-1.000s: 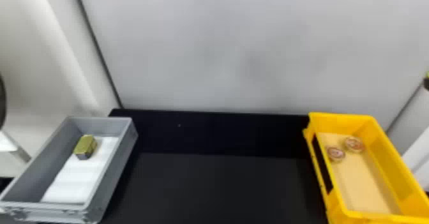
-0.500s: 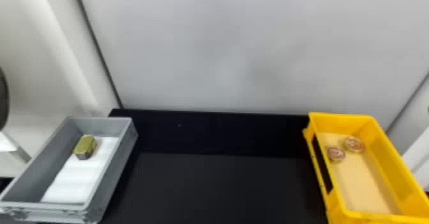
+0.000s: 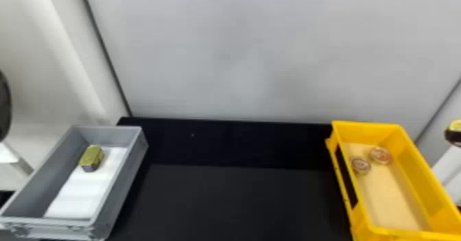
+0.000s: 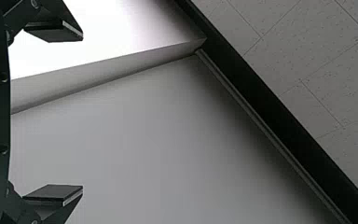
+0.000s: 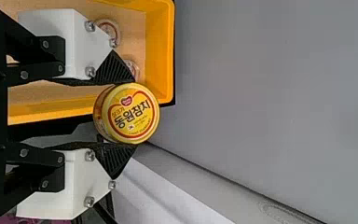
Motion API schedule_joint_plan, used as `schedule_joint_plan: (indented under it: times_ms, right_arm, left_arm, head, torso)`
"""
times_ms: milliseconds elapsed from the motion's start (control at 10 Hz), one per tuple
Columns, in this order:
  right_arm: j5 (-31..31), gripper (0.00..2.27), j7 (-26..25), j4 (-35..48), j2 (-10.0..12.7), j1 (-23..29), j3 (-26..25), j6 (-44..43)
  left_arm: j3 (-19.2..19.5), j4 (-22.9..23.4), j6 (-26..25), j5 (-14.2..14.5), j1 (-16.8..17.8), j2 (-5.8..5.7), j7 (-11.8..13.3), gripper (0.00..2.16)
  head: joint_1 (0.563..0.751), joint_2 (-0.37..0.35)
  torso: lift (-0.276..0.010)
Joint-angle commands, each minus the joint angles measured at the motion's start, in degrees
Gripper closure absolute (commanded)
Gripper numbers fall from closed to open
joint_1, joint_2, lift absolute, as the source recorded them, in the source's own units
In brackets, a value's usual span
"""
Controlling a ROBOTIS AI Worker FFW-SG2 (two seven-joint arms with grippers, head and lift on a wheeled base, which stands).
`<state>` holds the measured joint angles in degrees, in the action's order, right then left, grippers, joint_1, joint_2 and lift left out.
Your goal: Pick up the round yellow can and place it in the yellow rectangular box
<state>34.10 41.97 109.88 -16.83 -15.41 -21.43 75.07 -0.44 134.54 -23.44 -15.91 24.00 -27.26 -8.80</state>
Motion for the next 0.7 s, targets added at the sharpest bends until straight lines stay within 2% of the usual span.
schedule_joint_plan:
  times_ms: [0,300,600]
  right_arm:
    - [-13.0,0.71,-7.9,-4.2,-0.3,1.5,-1.1,-3.3]
    - [-26.8,0.71,-17.8,-10.7,-0.7,3.9,-1.4,-8.2]
    - [-35.6,0.71,-23.4,-16.5,-1.3,5.7,-1.2,-14.0]
  left_arm:
    - [0.0,-0.1,0.0,0.0,0.1,-0.09,0.0,0.13]
    - [0.0,-0.1,0.0,0.0,0.0,-0.09,0.1,0.13]
    - [0.0,-0.1,0.0,0.0,0.0,-0.09,0.2,0.13]
  head:
    - [0.663,0.054]
    - [0.663,0.054]
    - [0.663,0.054]
  torso:
    - [-0.01]
    - [-0.01]
    - [-0.01]
